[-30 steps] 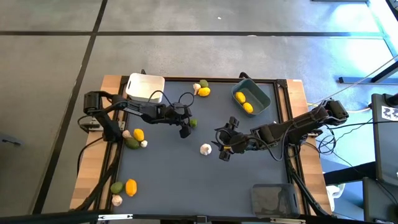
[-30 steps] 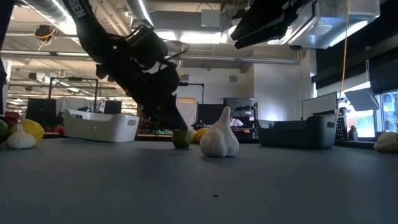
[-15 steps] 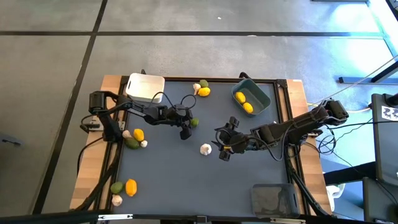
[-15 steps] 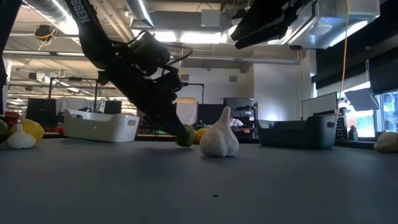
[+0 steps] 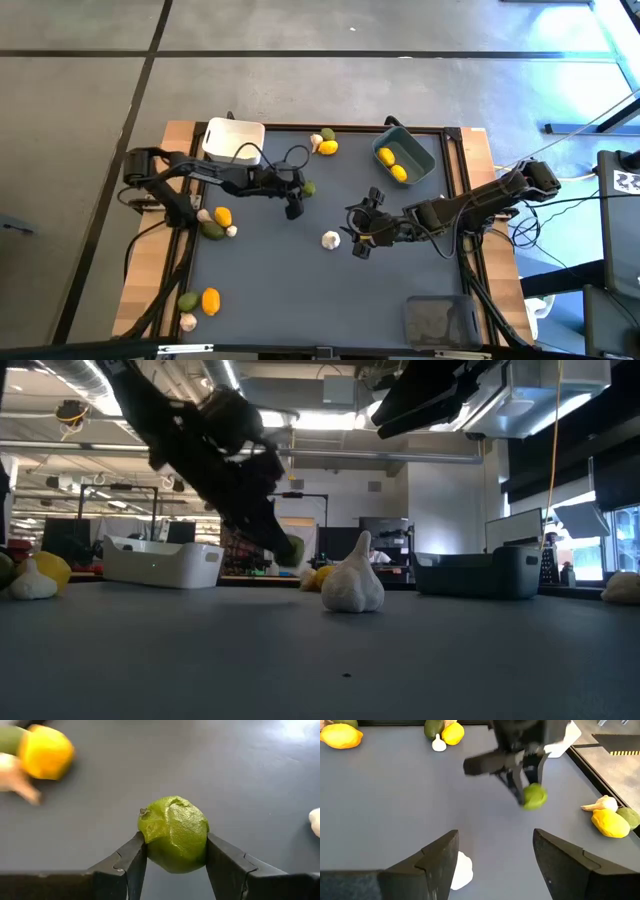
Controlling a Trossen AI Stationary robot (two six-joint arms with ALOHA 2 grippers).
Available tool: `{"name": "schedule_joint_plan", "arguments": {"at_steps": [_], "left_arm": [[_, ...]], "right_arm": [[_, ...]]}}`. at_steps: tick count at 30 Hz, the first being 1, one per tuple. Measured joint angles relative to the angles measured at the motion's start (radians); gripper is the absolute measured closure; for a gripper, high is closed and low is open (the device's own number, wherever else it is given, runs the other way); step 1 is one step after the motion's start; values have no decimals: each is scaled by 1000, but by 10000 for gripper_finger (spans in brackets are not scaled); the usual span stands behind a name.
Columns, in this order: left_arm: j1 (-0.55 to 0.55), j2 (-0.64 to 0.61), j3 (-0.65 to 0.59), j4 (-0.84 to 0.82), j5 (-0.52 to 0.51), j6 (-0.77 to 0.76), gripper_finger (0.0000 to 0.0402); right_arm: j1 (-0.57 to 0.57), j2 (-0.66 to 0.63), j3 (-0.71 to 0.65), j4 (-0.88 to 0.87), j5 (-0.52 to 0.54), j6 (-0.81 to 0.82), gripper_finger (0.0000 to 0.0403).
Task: Sort produce into baskets
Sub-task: Put the lime into the white bin
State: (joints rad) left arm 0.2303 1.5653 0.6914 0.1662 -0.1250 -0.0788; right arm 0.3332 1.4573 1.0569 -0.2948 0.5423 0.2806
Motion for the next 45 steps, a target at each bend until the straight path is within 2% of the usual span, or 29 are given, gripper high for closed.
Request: {"name": "schedule_joint_plan", "arguments": {"at_steps": [11,20,32,42,45], "left_arm": [[90,-283,0,-287,-163,-2,231],[236,-451,0,-426,-252,-4,231],[469,-467,0,-503,-262,19,231],[565,-467,0,-499,-260,44,231],[576,-447,0,-499,-214,53,231]], "right_arm": [[0,0,0,6,-49,0,150],[0,0,0,6,-64,0,150],[0,0,0,6,-64,-1,150],[0,0,0,5,-65,-1,150],[0,0,0,5,-65,-1,150]]}}
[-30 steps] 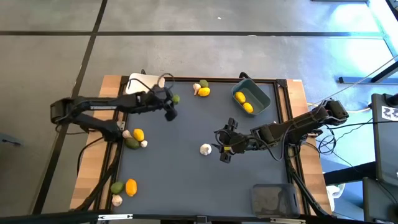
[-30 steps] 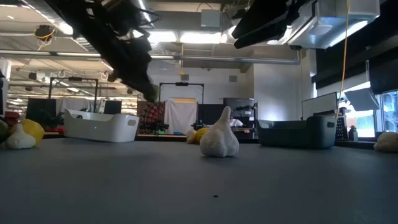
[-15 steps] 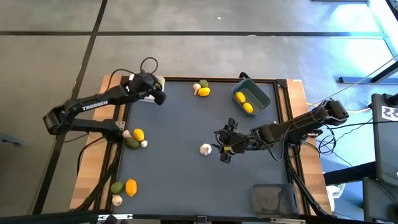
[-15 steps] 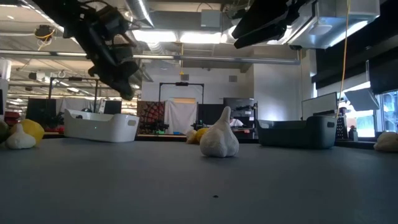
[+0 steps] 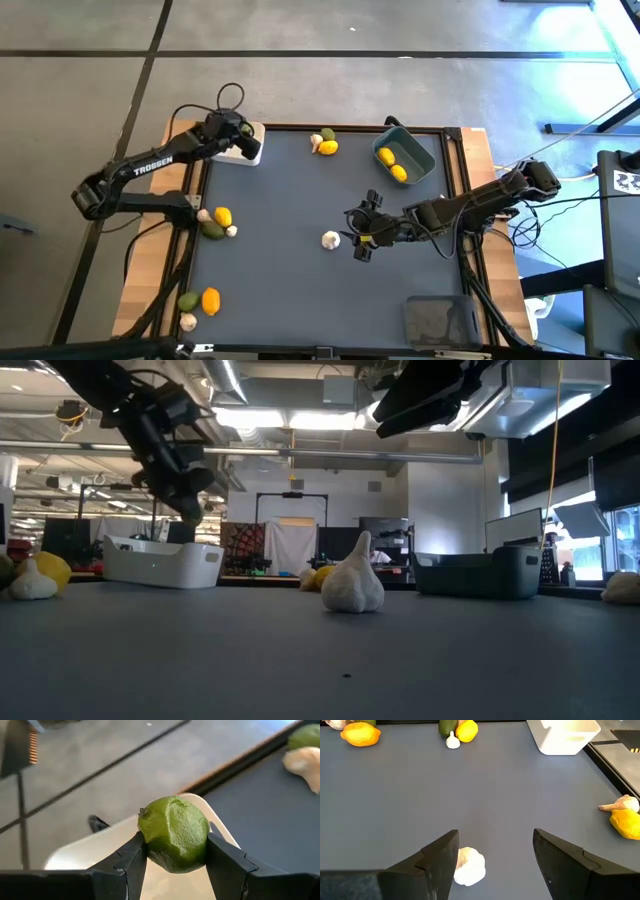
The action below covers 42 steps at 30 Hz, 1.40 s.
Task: Sort produce into baskets
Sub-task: Put the lime into the white bin
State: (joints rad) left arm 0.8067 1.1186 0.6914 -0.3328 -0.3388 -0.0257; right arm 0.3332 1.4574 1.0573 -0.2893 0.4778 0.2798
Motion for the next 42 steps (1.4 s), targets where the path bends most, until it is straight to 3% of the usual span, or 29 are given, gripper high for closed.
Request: {"name": "schedule_joint_plan", "arguments": {"at_steps": [5,18,28,42], "left_arm": [[14,71,0,10,100,1,231],[14,246,0,3,104,4,231],[21,314,0,-9,104,-21,228],[29,322,0,-9,104,-24,175]], "right_arm": [[0,0,0,0,0,0,150],[0,0,0,0,0,0,150],[0,0,0,0,0,0,150],[0,0,0,2,0,0,150]]}}
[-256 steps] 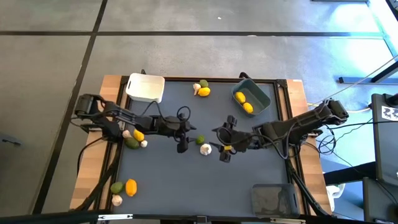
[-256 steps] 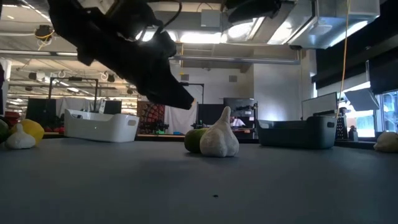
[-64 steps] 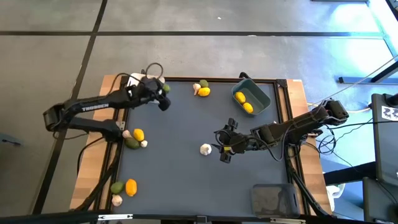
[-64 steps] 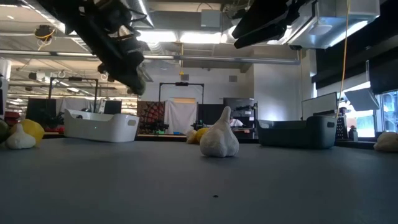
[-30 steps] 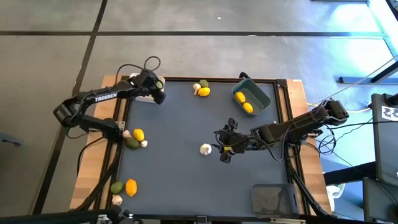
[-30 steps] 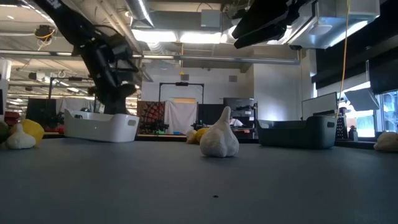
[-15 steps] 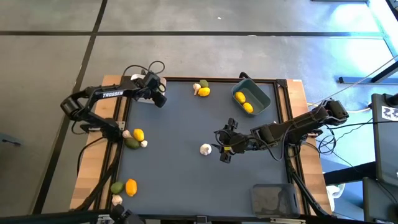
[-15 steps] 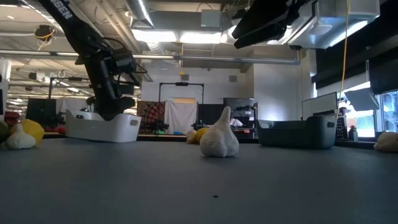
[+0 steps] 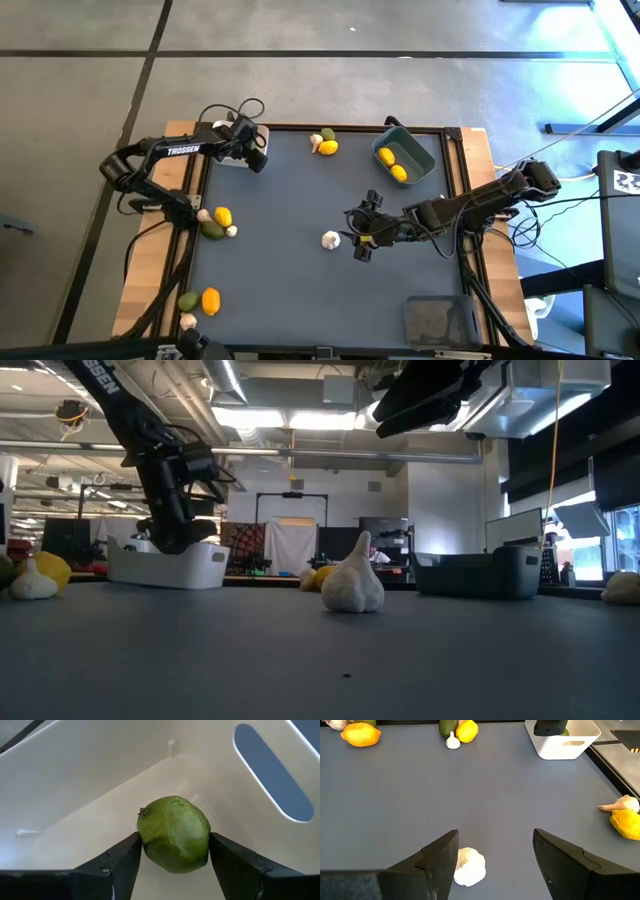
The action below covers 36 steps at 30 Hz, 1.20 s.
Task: Sort produce into baskets
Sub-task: Put the lime into the white bin
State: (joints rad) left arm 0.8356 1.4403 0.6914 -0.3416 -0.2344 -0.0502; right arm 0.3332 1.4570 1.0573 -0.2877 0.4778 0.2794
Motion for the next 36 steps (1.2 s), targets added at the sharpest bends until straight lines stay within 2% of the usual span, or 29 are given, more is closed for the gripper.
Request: {"name": "schedule_joint_plan", "arguments": {"at_steps": [9,26,31,36], "left_arm": [[0,-52,0,-16,0,-1,178],[-72,-303,0,-123,14,5,178],[-52,-313,0,-121,16,13,178],[-17,-264,0,-123,16,16,178]], "right_arm": [[0,0,0,1,0,1,150],[0,0,0,-1,0,4,150],[0,0,0,-1,0,4,150],[0,0,0,-2,0,4,150]]}}
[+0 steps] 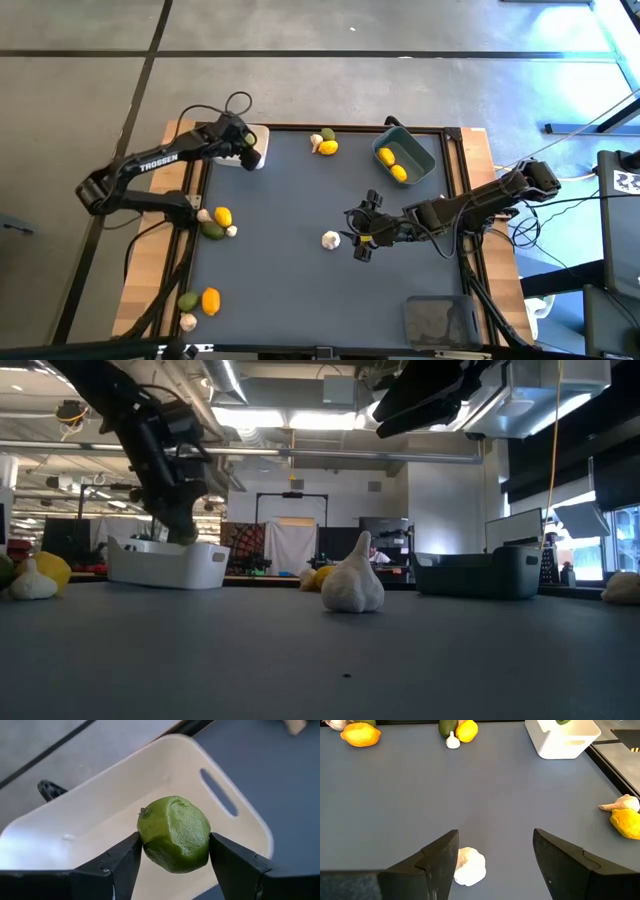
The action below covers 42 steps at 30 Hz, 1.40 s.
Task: Sort produce into baskets
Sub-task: Put the lime into the white bin
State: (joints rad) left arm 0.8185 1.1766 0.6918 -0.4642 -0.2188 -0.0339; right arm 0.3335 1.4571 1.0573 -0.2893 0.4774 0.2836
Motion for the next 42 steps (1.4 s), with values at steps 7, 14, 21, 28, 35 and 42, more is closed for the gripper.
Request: {"name": "schedule_joint_plan", "arguments": {"at_steps": [7,14,21,28,35,42], "left_arm": [[24,71,0,-1,1,-22,178],[55,115,0,-12,8,-42,178],[92,149,0,-18,90,-47,178],[119,158,0,-19,98,-59,178],[117,158,0,-3,98,-36,178],[117,158,0,1,97,-46,178]], "right_arm": [[0,0,0,-1,0,0,150],[0,0,0,-2,0,0,150],[0,0,0,-2,0,0,150],[0,0,0,-6,0,0,150],[0,0,0,-6,4,0,150],[0,0,0,-6,9,0,150]]}}
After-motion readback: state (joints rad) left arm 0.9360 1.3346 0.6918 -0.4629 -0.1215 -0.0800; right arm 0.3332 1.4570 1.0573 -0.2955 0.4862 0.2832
